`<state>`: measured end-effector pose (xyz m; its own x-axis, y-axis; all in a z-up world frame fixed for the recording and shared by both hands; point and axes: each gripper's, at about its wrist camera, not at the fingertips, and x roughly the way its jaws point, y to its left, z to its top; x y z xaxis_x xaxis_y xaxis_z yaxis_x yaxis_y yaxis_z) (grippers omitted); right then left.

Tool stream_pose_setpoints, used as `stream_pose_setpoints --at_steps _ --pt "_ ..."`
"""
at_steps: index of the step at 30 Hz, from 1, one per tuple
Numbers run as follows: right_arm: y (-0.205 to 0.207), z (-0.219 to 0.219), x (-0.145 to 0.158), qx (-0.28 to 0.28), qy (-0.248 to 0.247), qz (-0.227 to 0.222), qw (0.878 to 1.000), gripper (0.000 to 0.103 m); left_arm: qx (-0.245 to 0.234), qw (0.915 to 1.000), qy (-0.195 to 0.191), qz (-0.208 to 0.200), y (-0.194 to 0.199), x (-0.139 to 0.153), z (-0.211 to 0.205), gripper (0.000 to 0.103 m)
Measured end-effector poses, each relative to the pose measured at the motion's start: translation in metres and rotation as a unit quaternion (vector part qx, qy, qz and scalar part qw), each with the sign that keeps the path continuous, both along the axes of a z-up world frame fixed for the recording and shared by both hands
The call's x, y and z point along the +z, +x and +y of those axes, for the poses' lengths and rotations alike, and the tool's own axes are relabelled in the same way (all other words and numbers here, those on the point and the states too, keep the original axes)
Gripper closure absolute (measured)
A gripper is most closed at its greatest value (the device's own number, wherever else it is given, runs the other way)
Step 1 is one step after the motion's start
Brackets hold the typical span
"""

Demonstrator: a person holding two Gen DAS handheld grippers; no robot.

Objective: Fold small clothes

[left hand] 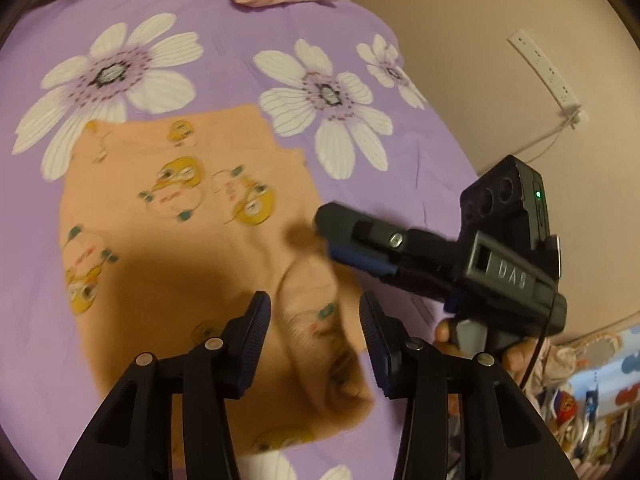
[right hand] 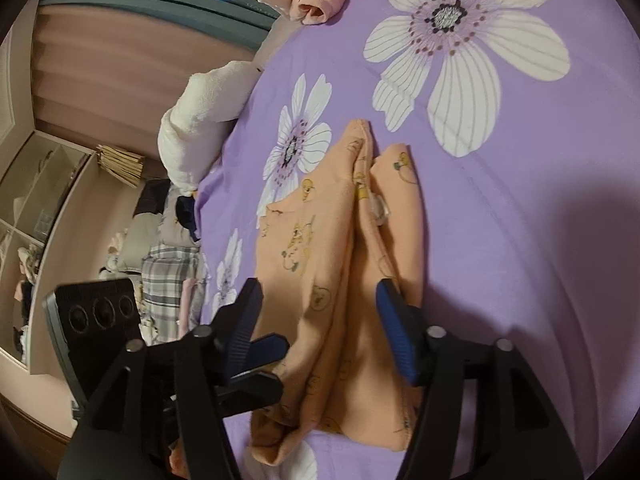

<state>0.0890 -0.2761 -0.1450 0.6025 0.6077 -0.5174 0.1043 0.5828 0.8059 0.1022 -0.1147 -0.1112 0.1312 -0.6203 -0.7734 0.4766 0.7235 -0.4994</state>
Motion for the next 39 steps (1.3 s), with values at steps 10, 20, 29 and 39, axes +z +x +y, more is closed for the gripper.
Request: stream_pose_setpoints --at_steps 10,20,29,39 --pt "0.037 0.032 0.013 0.046 -0.131 0.008 0.990 0.062 0.078 0.9968 -0.020 -0.004 -0.008 -0.002 0.078 0.059" --pt "0.054 0.034 0.001 0.045 -0.161 0.016 0.986 0.096 0.106 0.9928 -0.052 0.019 -0.012 -0.013 0.104 0.059" --pt "0.054 0.010 0.027 0.012 -0.203 -0.017 0.979 0.095 0.089 0.9949 -0.046 0.006 -0.008 -0.010 0.088 0.059" --pt "0.019 0.008 0.044 0.002 -0.301 -0.051 0.952 0.078 0.056 0.9970 0.004 -0.053 -0.006 -0.005 0.057 0.059"
